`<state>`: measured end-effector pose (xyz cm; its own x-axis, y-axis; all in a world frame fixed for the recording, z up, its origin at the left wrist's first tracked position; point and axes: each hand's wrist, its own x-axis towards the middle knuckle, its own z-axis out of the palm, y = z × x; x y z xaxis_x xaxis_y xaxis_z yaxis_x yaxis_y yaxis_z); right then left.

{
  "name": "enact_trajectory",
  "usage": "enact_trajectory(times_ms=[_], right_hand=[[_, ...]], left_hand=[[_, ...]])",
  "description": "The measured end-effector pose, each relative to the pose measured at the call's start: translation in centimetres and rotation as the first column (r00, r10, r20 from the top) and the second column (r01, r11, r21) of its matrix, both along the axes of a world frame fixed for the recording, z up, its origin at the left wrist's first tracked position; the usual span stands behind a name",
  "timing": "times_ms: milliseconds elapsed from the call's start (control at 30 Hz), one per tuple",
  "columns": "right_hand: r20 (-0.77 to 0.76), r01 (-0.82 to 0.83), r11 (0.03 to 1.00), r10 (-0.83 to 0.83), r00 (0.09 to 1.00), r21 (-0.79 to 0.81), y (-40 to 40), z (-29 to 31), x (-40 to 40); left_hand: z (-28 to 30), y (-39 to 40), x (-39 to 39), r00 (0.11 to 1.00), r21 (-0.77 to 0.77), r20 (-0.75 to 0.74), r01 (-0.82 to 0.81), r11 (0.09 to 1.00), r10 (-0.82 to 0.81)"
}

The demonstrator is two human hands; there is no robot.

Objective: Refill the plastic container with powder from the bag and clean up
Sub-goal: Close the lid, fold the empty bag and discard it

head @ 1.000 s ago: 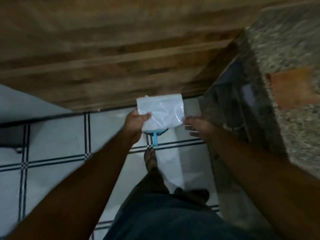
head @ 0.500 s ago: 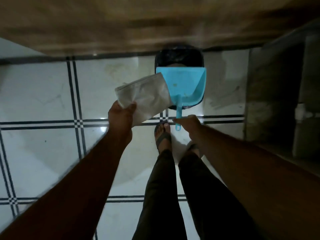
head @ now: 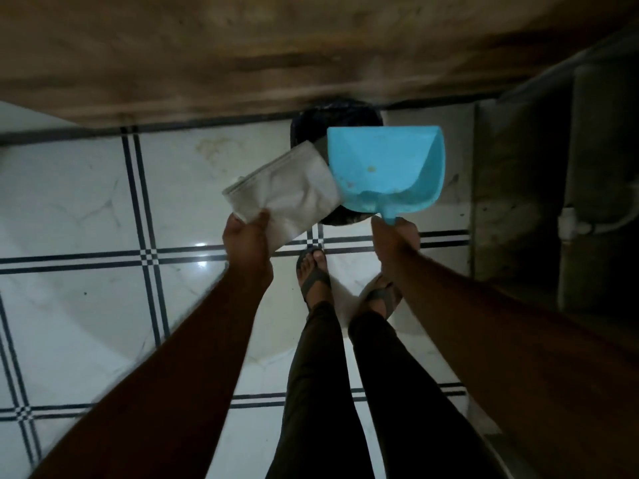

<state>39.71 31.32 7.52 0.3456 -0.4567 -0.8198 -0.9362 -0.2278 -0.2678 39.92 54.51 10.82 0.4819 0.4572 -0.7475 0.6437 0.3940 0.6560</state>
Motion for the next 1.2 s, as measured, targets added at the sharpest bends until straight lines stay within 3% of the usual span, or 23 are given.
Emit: enact_trajectory(times_ms=[100,200,333,500,633,767,933,1033,1200], right_hand=[[-0.001,0.003,0.985,-0.003,1.0,-0.172,-4.0,1.3,-0.4],[0.0,0.11,0.982,-0.111,0.994,-0.155,-7.2,0.6,-0.5],[0.057,0.15,0.977,-0.143,0.988,-0.152,-9.4,-1.1,-0.9],[0.073,0.056,0.983,-0.044,0.996,-0.175,-9.4,-4.2,-2.1],[0.099,-0.001,0.961,0.03,0.995,-0.276,-8.8,-2.5,-2.6],[0.15,0.06,0.983,-0.033,0.988,-0.173,-8.9,4.0,-2.7],[0.269,0.157,0.968,-0.208,0.94,0.197,-9.7,17.7,-2.2],[0.347,0.13,0.959,-0.214,0.913,0.251,-10.3,26.6,-2.5],[0.429,0.28,0.888,-0.426,0.796,0.364,-12.2,39.6,-5.3]], left_hand=[[-0.9,-3.1,3.0,1.0,-0.014,-0.021,0.005,1.0,-0.005],[-3.9,-5.8,6.3,0.998,0.029,-0.033,0.057,0.998,-0.056],[-8.5,-8.9,9.4,0.938,0.1,-0.146,0.329,0.939,-0.314],[-15.6,-9.8,10.5,0.792,-0.073,-0.251,0.558,0.826,-0.557],[-13.6,-9.3,9.5,0.738,-0.143,-0.311,0.586,0.797,-0.598],[-6.9,-7.6,7.9,0.747,-0.203,-0.325,0.544,0.814,-0.58],[8.4,-8.1,8.1,0.735,-0.133,-0.153,0.647,0.751,-0.661],[18.9,-10.7,8.6,0.739,-0.077,-0.001,0.672,0.737,-0.674],[33.5,-17.7,9.0,0.516,0.092,0.178,0.839,0.536,-0.838]])
